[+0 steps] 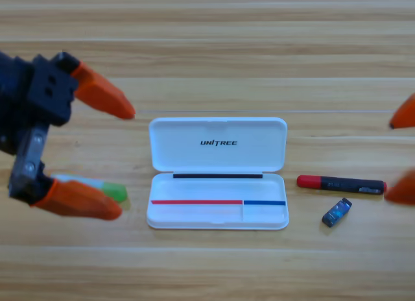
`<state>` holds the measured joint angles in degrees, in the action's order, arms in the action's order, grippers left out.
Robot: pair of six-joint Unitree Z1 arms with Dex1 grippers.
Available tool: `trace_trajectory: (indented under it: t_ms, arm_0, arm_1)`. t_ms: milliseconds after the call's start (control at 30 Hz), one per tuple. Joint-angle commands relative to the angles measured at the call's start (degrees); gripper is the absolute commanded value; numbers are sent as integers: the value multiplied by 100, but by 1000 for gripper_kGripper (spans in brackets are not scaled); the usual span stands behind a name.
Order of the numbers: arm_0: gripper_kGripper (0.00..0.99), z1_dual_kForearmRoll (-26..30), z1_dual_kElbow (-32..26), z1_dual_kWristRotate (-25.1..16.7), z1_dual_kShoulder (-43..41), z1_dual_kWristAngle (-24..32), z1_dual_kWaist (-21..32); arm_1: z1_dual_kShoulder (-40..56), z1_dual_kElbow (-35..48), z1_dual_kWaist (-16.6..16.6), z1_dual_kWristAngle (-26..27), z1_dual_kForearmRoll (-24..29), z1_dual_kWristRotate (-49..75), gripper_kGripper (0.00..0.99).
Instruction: Clean up eraser and pencils
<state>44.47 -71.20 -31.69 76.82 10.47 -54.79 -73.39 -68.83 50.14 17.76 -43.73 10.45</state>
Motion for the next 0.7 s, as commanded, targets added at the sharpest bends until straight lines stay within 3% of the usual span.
trace_trajectory:
  t_ms: [33,100,200,400,700]
  arm_0:
    - [990,448,-324,-382,185,-344,-111]
    - [990,563,-342,-522,229,-564,-111]
    - [989,607,-359,-654,220,-916,-76]
    - [988,1002,-552,-1199,246,-1056,407]
    - [990,1468,-623,-1559,396,-1302,829]
  arm_1:
    - [220,186,-145,-1072,-39,-1203,985]
    - [167,195,-145,-1459,-39,-1897,985]
    - [-158,186,-154,-1609,-232,-2618,985]
    - [-958,529,-206,-1609,-197,-3620,982]
    - [-2267,362,-268,-1635,-206,-5096,986]
